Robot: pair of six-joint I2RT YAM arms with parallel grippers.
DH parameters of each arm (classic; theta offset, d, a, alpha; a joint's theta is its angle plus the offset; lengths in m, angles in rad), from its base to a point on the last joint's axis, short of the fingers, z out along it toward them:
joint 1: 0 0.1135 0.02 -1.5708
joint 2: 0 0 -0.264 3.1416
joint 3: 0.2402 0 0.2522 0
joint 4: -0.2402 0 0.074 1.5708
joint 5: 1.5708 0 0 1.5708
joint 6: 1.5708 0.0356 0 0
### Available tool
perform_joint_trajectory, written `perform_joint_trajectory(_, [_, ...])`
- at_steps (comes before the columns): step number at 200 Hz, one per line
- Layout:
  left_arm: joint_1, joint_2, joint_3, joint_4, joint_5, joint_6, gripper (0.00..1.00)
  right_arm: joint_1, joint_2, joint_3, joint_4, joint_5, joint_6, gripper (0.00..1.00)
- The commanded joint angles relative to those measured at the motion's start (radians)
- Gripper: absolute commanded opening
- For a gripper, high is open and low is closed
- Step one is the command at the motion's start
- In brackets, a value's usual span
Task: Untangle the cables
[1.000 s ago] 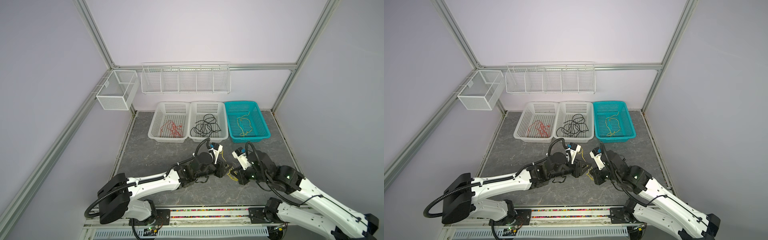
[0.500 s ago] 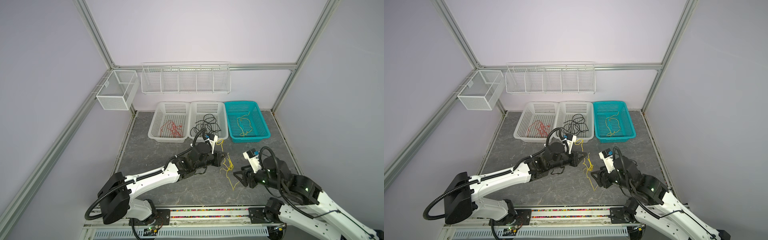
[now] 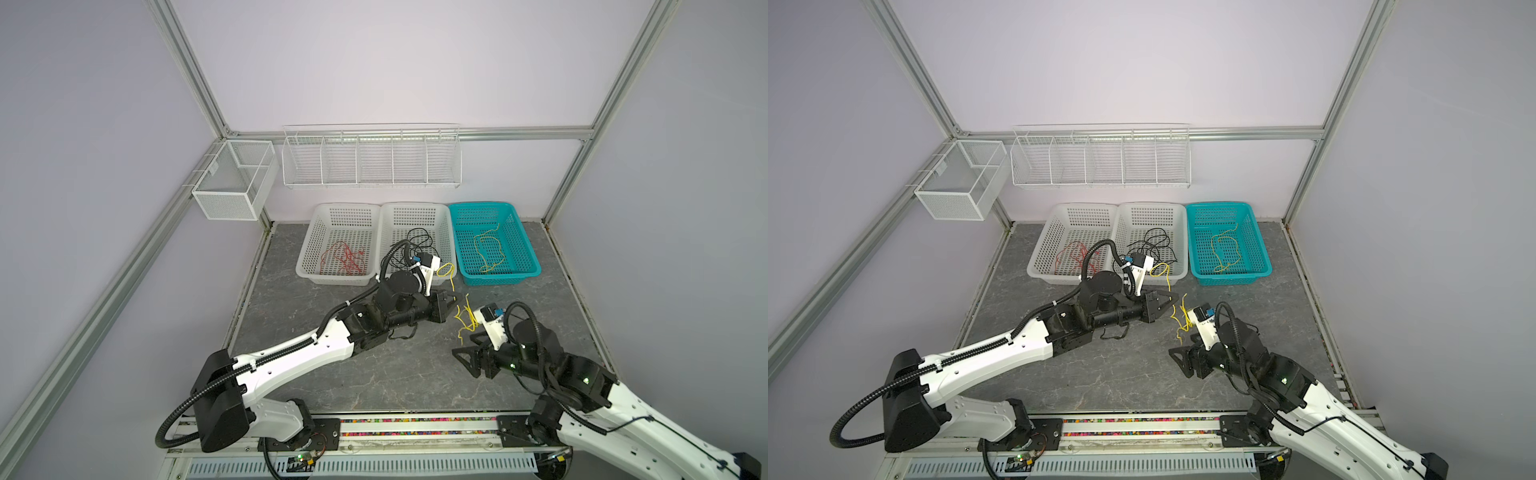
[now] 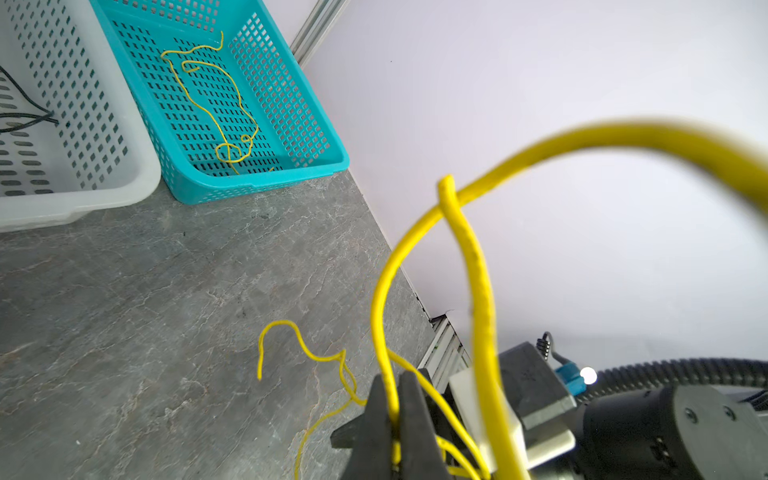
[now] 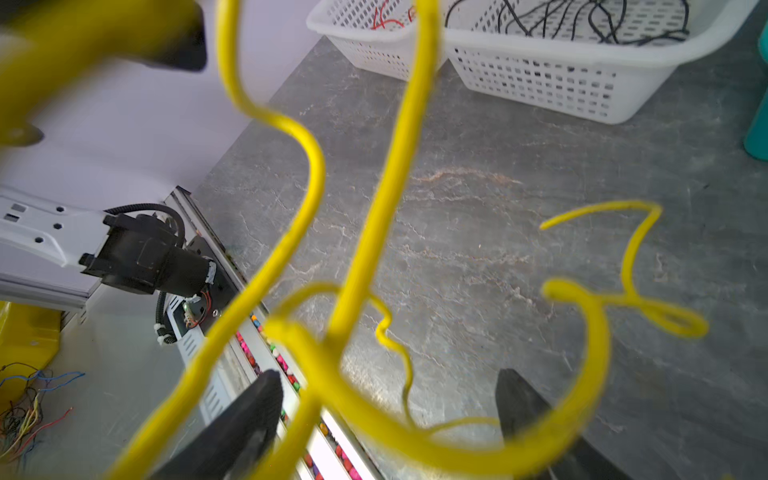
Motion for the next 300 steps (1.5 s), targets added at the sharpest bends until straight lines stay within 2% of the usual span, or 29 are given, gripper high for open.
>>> perform_joint_trajectory(1, [0.0, -0.024, 0.031, -0.008, 0.013, -0.031, 0.0, 0.006, 0.016, -0.027, 0.148, 0.052, -0.068, 0.8])
perform_joint_trajectory(12, [-0.001, -0.027, 0.03, -0.011, 0.009, -0.033, 0.0, 0.006, 0.034, -0.033, 0.172, 0.058, -0.085, 0.71])
perform_joint_trajectory(39, [0.006, -0.047, 0.031, -0.055, -0.041, -0.018, 0.0, 0.013, 0.064, -0.033, 0.196, -0.035, -0.073, 0.33])
perform_joint_trajectory(65, [0.058, -0.084, -0.004, -0.058, -0.097, -0.023, 0.0, 0.048, 0.013, -0.031, 0.145, -0.052, -0.045, 0.07])
perform_joint_trajectory(98, [0.224, -0.078, 0.028, -0.146, -0.052, 0.021, 0.0, 0.089, -0.14, -0.005, -0.016, -0.026, 0.021, 0.06])
perform_joint_trajectory(119, [0.307, -0.032, 0.091, -0.216, -0.03, 0.084, 0.0, 0.099, -0.264, 0.041, -0.147, 0.032, 0.075, 0.06])
perform_joint_trajectory(156, [0.366, 0.094, 0.23, -0.329, -0.033, 0.213, 0.0, 0.097, -0.452, 0.225, -0.387, 0.249, 0.124, 0.06])
perform_joint_trajectory(169, [0.375, 0.136, 0.284, -0.372, -0.063, 0.259, 0.0, 0.097, -0.454, 0.323, -0.475, 0.328, 0.126, 0.06])
perform_joint_trajectory(191, [0.392, 0.184, 0.342, -0.389, -0.048, 0.276, 0.0, 0.097, -0.404, 0.455, -0.614, 0.443, 0.123, 0.06])
perform_joint_trajectory(205, [0.396, 0.212, 0.394, -0.432, -0.087, 0.313, 0.0, 0.097, -0.363, 0.559, -0.689, 0.488, 0.119, 0.06])
perform_joint_trajectory(229, [0.399, 0.249, 0.427, -0.422, -0.064, 0.317, 0.0, 0.095, -0.326, 0.642, -0.692, 0.526, 0.076, 0.06])
perform_joint_trajectory(248, [0.398, 0.288, 0.46, -0.453, -0.114, 0.367, 0.0, 0.092, -0.289, 0.751, -0.737, 0.578, 0.064, 0.06])
perform_joint_trajectory(259, [0.401, 0.313, 0.478, -0.488, -0.154, 0.402, 0.0, 0.076, -0.289, 0.804, -0.723, 0.574, 0.041, 0.07])
perform_joint_trajectory(289, [0.396, 0.377, 0.501, -0.505, -0.17, 0.442, 0.0, 0.051, -0.243, 0.878, -0.674, 0.508, -0.03, 0.06])
perform_joint_trajectory(300, [0.386, 0.407, 0.516, -0.506, -0.165, 0.444, 0.0, 0.052, -0.199, 0.852, -0.636, 0.431, -0.044, 0.06])
